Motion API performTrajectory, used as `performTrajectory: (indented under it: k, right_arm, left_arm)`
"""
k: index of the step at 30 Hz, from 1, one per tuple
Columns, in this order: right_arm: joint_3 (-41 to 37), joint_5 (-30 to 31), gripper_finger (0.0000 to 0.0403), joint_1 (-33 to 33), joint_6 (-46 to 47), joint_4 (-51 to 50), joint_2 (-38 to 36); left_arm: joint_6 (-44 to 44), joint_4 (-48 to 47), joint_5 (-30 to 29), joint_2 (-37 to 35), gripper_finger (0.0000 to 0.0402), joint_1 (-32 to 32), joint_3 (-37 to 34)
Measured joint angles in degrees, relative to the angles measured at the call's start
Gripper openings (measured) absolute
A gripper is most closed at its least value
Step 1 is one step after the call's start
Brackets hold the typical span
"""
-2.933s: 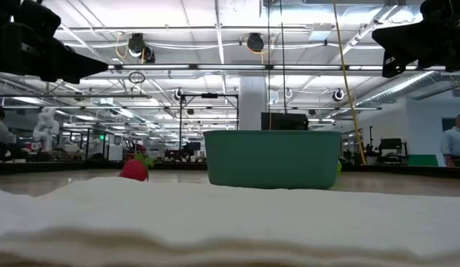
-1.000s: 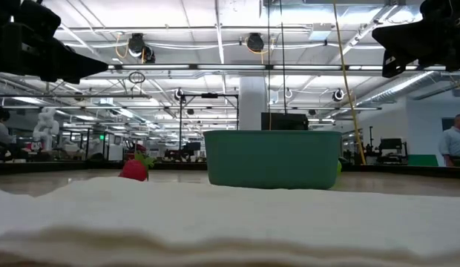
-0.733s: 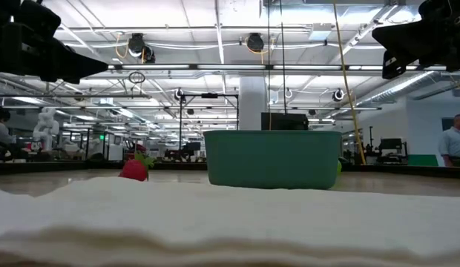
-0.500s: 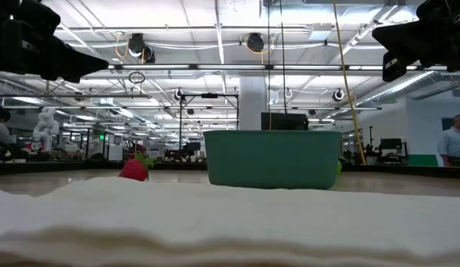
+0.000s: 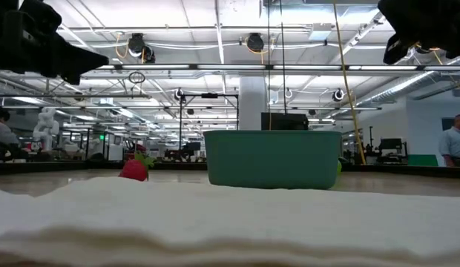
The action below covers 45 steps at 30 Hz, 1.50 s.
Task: Pick and placing Produce into tupperware
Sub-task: Put the red strawberry into the blue bin
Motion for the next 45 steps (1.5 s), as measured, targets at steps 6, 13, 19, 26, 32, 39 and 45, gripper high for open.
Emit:
performTrajectory:
  k: [6, 13, 19, 26, 32, 39, 45]
  right_arm:
    - [0.0, 2.4, 0.0, -0.1, -1.2, -4.5, 1.4]
    - [0.0, 3.2, 0.0, -0.1, 2.2, -5.1, 5.1]
    - [1.4, 9.4, 0.0, -0.1, 4.6, -7.9, 6.7]
    - [2.0, 9.5, 0.0, -0.1, 1.5, -8.2, 6.6]
    - [2.0, 11.5, 0.0, -0.1, 1.0, -7.8, 6.6]
    - [2.0, 12.6, 0.0, -0.1, 1.7, -9.7, 6.6]
    - [2.0, 12.4, 0.0, -0.1, 2.0, -10.2, 6.6]
  left_arm:
    - [-6.8, 4.2, 0.1, 0.0, 0.0021, 0.0, 0.0]
    - [-7.7, 1.8, 4.7, 0.0, 0.0021, 0.1, 0.0]
    - [-5.1, -1.0, 4.7, 0.0, 0.0021, 0.1, 0.0]
    - [1.0, 0.0, 3.5, 0.0, 0.0021, 0.2, 0.0]
    - [1.6, -0.7, 3.0, -0.2, 0.0021, 2.9, 0.3]
    - [-2.9, -0.9, 5.8, 0.0, 0.0021, 6.0, 0.4]
    - [-5.2, 1.1, 6.0, 0.1, 0.0021, 6.2, 0.5]
